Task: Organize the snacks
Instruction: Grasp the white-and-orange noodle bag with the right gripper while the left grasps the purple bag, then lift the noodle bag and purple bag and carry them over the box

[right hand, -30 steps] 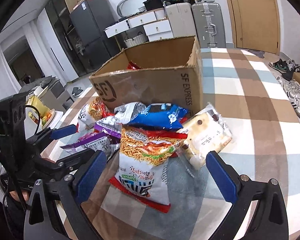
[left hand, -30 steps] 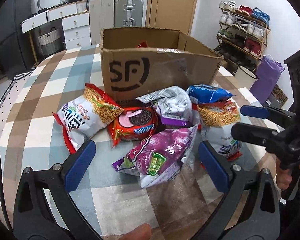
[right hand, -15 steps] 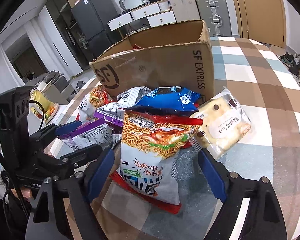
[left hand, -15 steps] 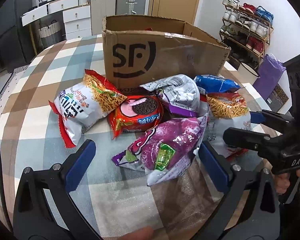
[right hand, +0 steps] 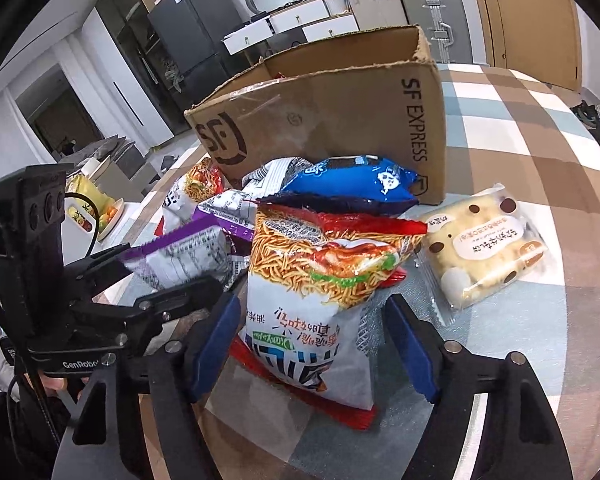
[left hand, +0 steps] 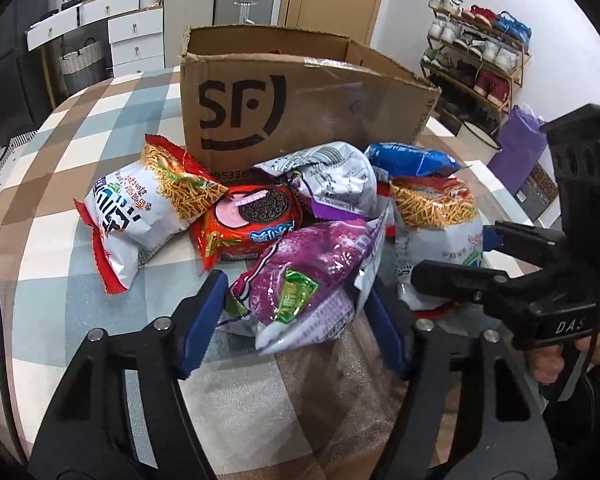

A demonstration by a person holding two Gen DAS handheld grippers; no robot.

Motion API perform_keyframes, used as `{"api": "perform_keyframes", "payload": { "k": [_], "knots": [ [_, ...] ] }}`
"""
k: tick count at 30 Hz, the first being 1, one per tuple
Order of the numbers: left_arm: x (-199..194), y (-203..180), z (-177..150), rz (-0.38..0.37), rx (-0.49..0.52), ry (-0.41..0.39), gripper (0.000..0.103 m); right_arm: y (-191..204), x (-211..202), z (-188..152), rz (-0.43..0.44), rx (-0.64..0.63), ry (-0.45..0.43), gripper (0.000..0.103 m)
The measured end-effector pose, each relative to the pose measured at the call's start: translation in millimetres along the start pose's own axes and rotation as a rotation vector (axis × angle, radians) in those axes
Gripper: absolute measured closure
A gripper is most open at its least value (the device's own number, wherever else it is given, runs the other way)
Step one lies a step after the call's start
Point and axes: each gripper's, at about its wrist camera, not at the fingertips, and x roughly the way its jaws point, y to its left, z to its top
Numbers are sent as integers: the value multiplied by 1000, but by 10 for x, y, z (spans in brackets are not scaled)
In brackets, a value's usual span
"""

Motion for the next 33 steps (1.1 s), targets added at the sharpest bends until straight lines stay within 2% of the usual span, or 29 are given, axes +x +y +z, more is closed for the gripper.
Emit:
{"api": "perform_keyframes", "payload": {
  "k": [5, 16, 24, 33],
  "knots": [
    [-74, 23, -22, -29, -3, -37, 45, -21, -6, 30, 11, 12, -16, 28],
    [-198, -25, -26, -56, 6, -60, 45, -91, -8, -5, 23, 26, -21, 45],
    [-302, -11, -28, -55, 3, -84, 45, 6, -56, -23, 23, -26, -41, 59],
    [-444, -4, -33, -66, -4, -123, 45, 32, -194, 3, 65, -42, -86, 59]
  ]
}}
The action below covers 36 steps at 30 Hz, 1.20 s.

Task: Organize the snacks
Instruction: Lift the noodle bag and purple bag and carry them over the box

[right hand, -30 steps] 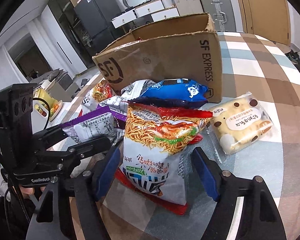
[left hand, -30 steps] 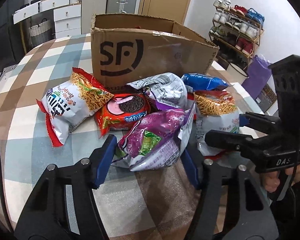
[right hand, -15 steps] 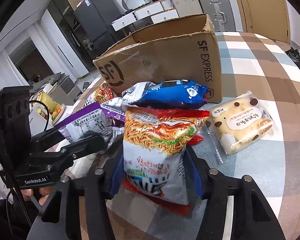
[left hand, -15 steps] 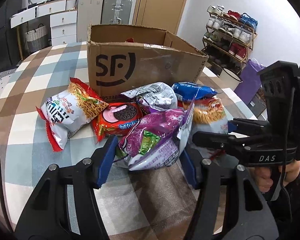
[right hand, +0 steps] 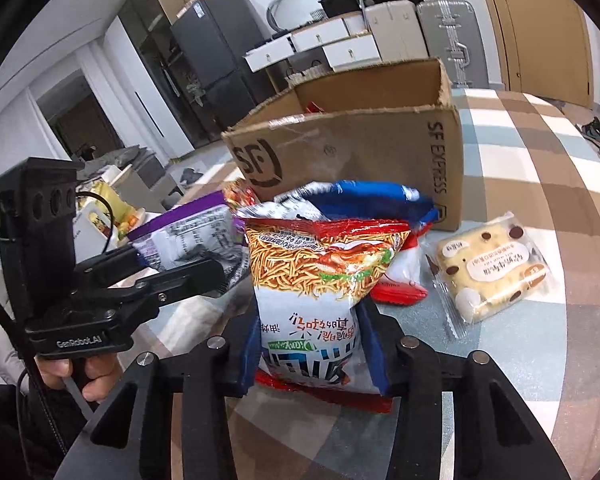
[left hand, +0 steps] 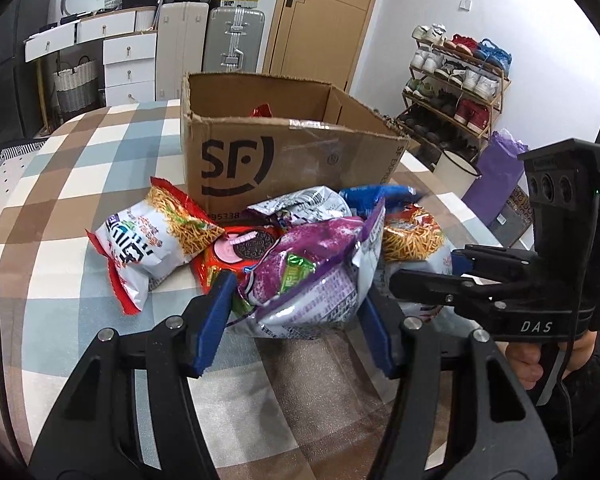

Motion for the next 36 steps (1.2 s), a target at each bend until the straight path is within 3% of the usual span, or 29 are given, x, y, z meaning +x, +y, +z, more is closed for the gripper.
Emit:
{"api": "perform_keyframes", "payload": {
  "k": [22, 36],
  "knots": [
    [-506, -86, 156, -5, -25, -130, 46, 1, -491, 171, 8, 10, -144, 59],
    [-755, -153, 528, 37, -18, -214, 46, 38, -691, 469, -15, -11, -214, 59]
  ]
}}
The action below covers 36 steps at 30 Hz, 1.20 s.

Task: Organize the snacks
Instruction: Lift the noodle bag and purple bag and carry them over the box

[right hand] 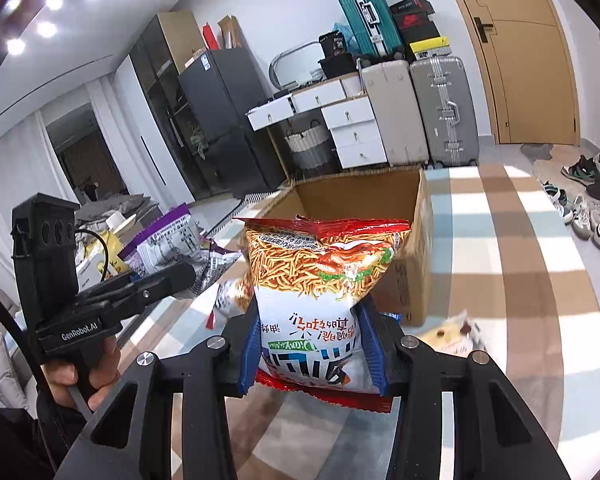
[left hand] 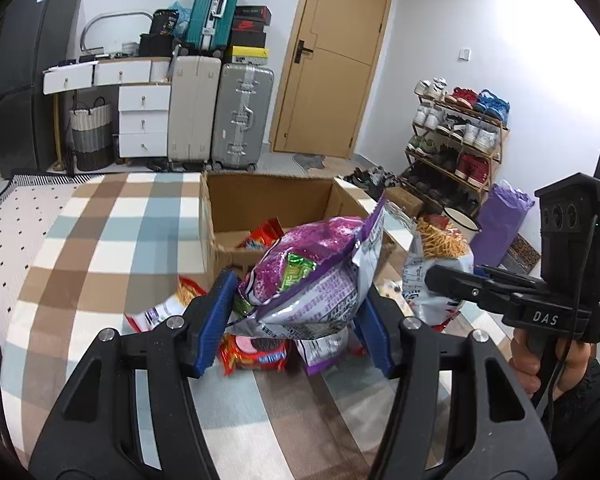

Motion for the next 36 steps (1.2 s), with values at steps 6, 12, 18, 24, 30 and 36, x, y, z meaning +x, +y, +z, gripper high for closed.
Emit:
{"api": "perform_keyframes", "payload": {
  "k": [6, 12, 18, 24, 30, 36],
  "knots": [
    [26, -30, 196, 19, 16, -18, 46, 3, 31, 194, -2, -6, -14, 59],
    [140, -65, 410, 30, 36, -18, 46, 48, 33, 371, -8, -15, -31, 59],
    [234, -32, 614, 57, 35, -26, 46, 55, 97, 549, -13, -22, -31, 59],
    [392, 48, 793, 80, 28, -28, 46, 55, 161, 677, -22, -26, -27, 59],
    [631, 140, 894, 108, 31, -11, 46, -13, 269, 772, -37, -17, -16, 59],
    [941, 228, 961, 125, 20, 19, 46, -89, 383, 867, -43, 2, -9, 59]
  ]
}}
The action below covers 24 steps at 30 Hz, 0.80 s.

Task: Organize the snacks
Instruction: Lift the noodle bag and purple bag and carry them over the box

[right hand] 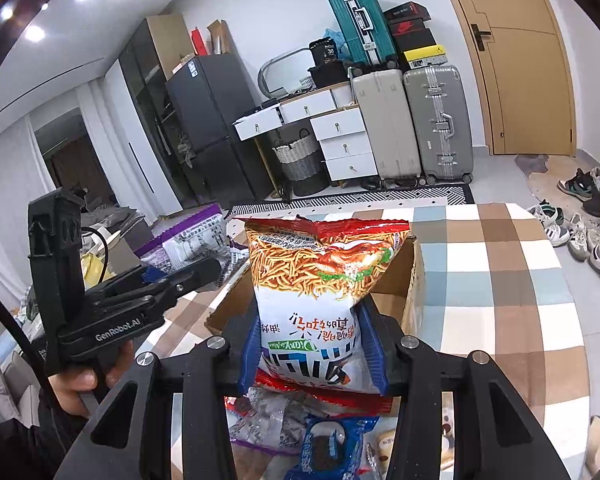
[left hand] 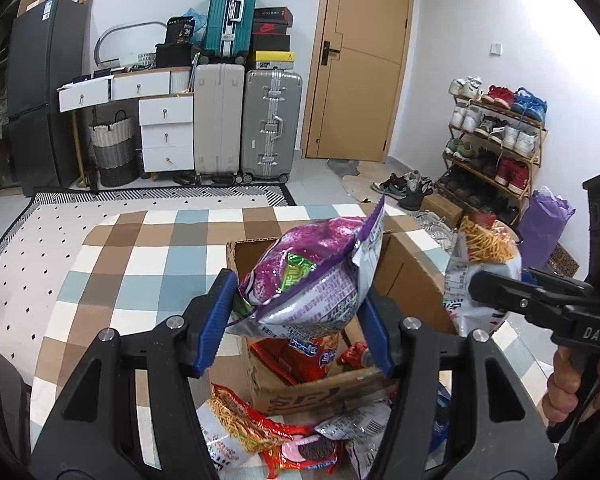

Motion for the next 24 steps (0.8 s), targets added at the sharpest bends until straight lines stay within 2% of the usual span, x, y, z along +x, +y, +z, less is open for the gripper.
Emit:
{"api": "perform_keyframes", "payload": {
  "k": [9, 24],
  "knots": [
    [341, 37, 52, 13, 8, 14, 46, -66, 233, 68, -8, 9, 36, 59],
    [820, 105, -99, 33, 37, 52, 46, -135, 750, 54, -23, 23, 123, 59]
  ]
}}
